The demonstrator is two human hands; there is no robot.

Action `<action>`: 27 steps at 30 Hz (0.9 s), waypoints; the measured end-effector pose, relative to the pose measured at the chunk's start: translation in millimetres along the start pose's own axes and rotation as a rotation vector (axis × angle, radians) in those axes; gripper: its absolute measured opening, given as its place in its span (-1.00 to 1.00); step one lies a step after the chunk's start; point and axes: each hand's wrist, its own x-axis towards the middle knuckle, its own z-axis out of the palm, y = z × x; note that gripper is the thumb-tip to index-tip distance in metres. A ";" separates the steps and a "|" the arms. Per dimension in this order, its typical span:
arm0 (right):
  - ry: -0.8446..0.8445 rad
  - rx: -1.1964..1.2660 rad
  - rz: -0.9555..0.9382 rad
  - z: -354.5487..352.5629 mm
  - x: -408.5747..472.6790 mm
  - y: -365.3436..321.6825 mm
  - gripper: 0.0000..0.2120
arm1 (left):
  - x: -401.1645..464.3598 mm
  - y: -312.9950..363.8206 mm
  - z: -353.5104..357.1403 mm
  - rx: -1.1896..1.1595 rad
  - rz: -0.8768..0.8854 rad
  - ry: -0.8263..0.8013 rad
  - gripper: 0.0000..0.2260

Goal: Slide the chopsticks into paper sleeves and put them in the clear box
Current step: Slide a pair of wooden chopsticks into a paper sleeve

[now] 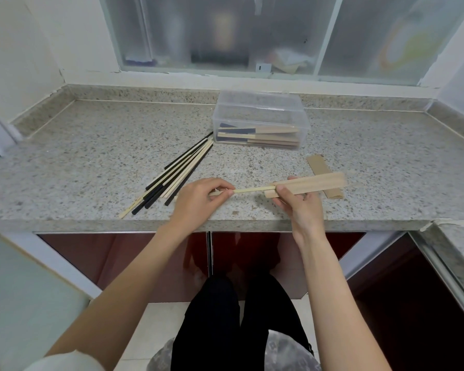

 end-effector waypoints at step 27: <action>0.093 0.139 0.037 20.2 0.2 19.2 -0.83 | -6.1 -6.0 0.7 -0.005 0.074 0.298 -0.84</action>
